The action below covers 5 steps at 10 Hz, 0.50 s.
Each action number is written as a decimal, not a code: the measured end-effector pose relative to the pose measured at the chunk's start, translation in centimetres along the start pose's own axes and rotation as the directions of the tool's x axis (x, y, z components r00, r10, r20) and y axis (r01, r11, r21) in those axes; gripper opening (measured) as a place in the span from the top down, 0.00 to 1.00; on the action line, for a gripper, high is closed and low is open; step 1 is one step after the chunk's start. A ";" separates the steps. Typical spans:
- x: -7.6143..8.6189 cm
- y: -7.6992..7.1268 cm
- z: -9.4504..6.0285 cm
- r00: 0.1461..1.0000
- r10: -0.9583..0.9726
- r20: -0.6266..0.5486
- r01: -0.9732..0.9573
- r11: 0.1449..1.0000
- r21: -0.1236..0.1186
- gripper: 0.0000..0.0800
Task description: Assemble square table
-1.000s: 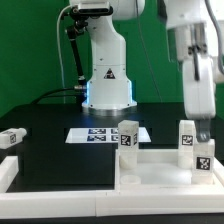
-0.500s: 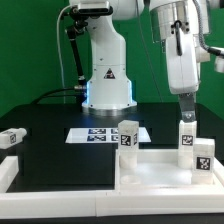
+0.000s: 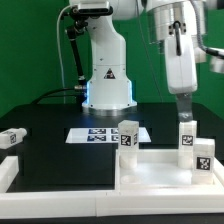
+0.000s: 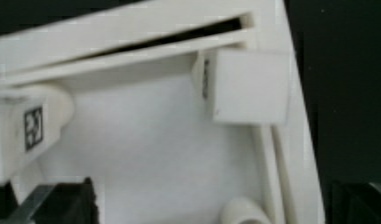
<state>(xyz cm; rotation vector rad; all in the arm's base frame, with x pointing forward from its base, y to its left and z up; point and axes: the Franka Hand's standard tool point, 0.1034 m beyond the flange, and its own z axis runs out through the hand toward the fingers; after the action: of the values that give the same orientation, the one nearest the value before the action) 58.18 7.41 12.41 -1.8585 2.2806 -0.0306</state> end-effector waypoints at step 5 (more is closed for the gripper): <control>5.2 1.9 -2.3 0.988 -0.152 -0.006 0.152 0.988 0.005 0.19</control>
Offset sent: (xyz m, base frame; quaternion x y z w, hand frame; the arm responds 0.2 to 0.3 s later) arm -0.0254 -0.0607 0.0160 0.0157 0.0038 -0.1406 0.9899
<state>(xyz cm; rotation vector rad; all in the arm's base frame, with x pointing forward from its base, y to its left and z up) 54.98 2.48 13.63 -2.0282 2.1348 -0.0653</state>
